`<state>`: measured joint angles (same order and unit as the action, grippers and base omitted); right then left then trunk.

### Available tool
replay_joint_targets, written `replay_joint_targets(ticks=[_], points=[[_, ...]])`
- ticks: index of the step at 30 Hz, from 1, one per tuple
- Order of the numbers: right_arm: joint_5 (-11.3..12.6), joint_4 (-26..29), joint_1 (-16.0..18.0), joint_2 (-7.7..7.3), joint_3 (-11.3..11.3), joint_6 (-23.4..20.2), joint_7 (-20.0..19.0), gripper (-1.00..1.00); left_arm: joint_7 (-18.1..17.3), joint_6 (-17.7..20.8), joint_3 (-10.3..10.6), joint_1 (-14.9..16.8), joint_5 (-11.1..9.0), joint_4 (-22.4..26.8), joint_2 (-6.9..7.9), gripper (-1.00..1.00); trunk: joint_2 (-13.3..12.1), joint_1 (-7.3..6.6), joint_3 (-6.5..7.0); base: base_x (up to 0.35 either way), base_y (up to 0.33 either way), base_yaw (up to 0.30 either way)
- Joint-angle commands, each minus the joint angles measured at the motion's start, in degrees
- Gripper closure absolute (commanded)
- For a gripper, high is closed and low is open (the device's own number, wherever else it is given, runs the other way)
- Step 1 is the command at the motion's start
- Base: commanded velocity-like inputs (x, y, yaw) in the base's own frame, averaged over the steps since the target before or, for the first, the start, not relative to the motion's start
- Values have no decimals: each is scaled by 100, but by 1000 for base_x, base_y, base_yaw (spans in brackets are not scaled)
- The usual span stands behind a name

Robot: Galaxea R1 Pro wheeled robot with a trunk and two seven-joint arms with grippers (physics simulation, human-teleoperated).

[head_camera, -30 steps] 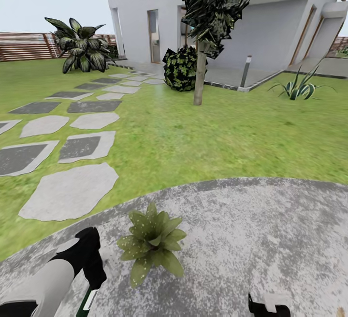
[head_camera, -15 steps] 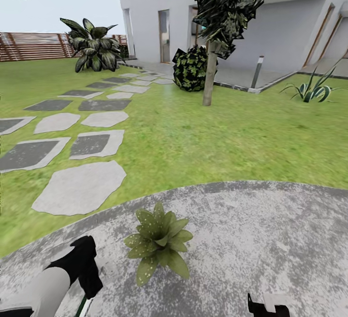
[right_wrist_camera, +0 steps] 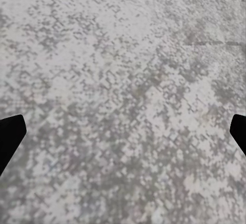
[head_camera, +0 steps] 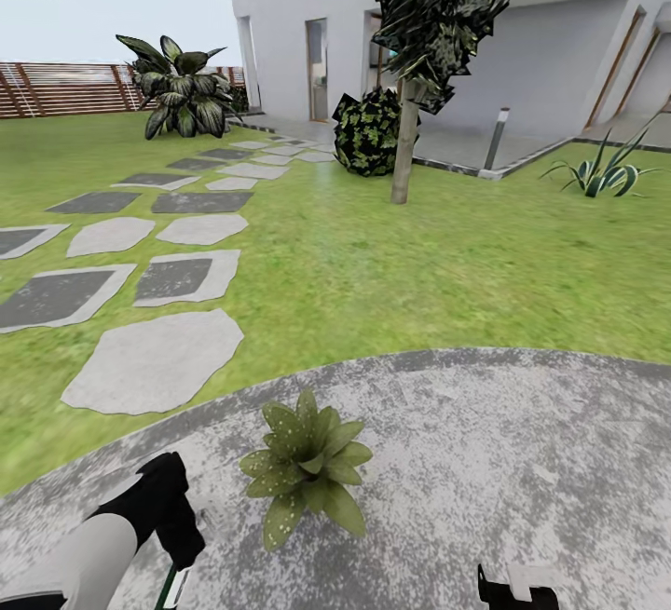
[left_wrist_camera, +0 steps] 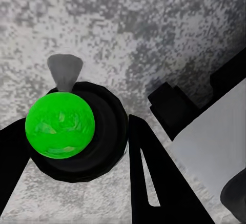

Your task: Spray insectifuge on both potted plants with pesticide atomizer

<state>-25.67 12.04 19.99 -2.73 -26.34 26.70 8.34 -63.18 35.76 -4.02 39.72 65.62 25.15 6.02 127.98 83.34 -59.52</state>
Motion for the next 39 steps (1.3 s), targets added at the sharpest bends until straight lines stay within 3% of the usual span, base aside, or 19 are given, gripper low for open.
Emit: replay_joint_targets(ticks=[1,8,19,25,28,33,39], points=[[-61,-9,5,1,-29,19,27,-100,-35,44,-40,1,37,7,10,100,2,-1,-5,0,0,0],[-61,-9,5,1,-29,19,27,-100,-3,46,-49,1,30,15,-40,100,2,-1,-5,-54,-31,12],[-61,-9,5,1,-29,19,27,-100,129,50,-60,1,24,180,-56,100,2,-1,-5,80,-75,241],[-61,-9,5,1,-29,19,27,-100,131,53,-65,1,-3,183,-69,100,2,-1,-5,3,0,40],[-61,-9,5,1,-29,19,27,-100,131,54,-52,1,-142,259,-180,100,2,-1,-5,0,0,2],[-61,-9,5,1,-29,19,27,-100,124,86,-25,5,-179,547,-390,100,2,-1,-5,0,0,0],[-61,-9,5,1,-27,19,27,-100,143,79,-50,4,-179,613,-390,100,2,-1,-5,0,0,0]])
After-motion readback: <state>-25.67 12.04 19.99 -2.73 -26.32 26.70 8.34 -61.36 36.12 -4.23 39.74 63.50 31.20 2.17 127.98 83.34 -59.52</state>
